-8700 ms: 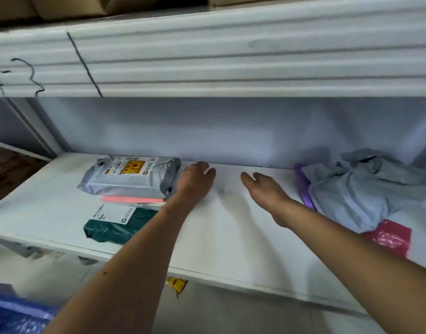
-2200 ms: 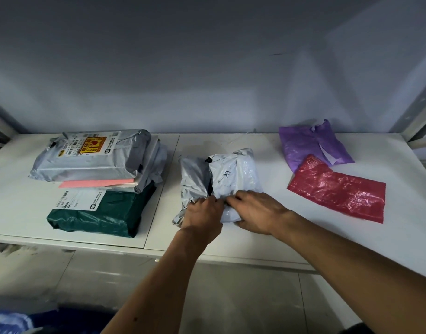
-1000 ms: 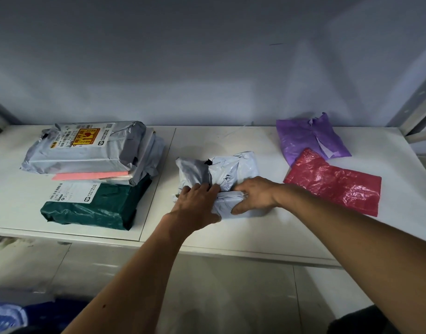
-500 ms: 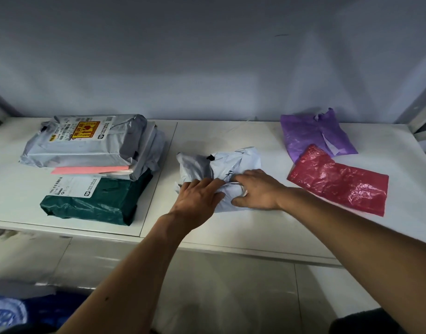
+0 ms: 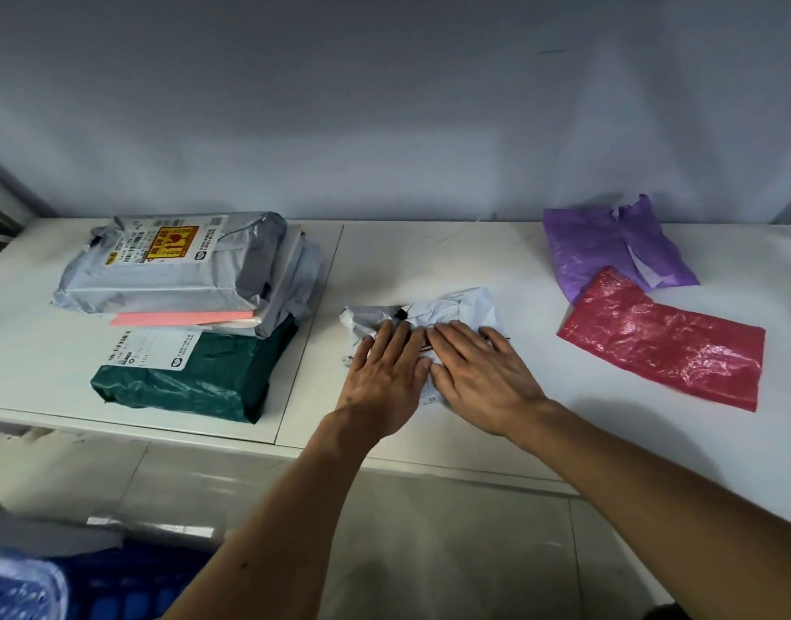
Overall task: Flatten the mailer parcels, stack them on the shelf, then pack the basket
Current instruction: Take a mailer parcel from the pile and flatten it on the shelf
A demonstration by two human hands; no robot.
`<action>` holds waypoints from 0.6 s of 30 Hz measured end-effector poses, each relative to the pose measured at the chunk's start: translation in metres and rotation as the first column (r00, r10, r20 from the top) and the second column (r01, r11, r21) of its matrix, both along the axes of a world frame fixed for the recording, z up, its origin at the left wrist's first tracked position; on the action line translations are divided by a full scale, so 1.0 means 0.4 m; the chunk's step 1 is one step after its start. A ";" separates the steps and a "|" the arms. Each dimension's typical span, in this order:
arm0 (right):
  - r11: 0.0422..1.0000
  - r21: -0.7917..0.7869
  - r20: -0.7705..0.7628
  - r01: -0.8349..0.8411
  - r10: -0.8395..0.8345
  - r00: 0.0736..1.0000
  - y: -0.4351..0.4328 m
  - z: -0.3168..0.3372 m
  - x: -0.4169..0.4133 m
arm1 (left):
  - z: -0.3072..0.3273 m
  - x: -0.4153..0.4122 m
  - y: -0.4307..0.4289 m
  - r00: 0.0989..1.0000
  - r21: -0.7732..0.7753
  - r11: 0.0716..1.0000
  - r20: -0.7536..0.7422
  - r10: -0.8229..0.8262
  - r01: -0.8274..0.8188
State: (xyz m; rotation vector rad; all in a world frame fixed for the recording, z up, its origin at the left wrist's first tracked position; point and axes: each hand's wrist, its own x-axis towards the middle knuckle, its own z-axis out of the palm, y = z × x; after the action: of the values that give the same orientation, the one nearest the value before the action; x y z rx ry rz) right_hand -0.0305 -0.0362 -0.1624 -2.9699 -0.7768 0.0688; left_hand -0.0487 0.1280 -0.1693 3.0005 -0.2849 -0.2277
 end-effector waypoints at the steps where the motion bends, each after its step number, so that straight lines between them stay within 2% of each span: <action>1: 1.000 0.002 -0.008 0.000 0.000 1.000 -0.001 -0.002 0.002 | -0.004 0.001 -0.001 1.000 0.009 1.000 -0.002 -0.004 0.004; 6: 1.000 0.008 -0.019 -0.004 0.004 1.000 -0.003 -0.009 0.008 | 0.000 -0.001 -0.012 0.999 0.039 0.998 -0.012 0.049 -0.049; 10: 0.999 0.035 -0.034 -0.026 0.027 0.999 -0.011 -0.009 0.012 | -0.006 -0.013 -0.019 0.991 0.054 0.991 0.053 0.123 -0.126; 14: 0.999 0.048 -0.049 -0.027 0.029 0.998 -0.020 -0.011 0.015 | -0.012 -0.026 0.004 0.964 -0.027 0.965 0.049 0.262 -0.261; 18: 0.997 0.071 -0.136 -0.028 0.038 0.990 -0.055 -0.001 0.032 | -0.011 -0.035 0.023 0.971 -0.095 0.969 0.045 0.235 -0.230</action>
State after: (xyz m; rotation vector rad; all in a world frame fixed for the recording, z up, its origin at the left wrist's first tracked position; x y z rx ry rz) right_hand -0.0176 -0.0581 -0.1629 -2.8515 -0.7943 0.2404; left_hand -0.0628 0.1371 -0.1736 2.9202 0.0524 -0.1051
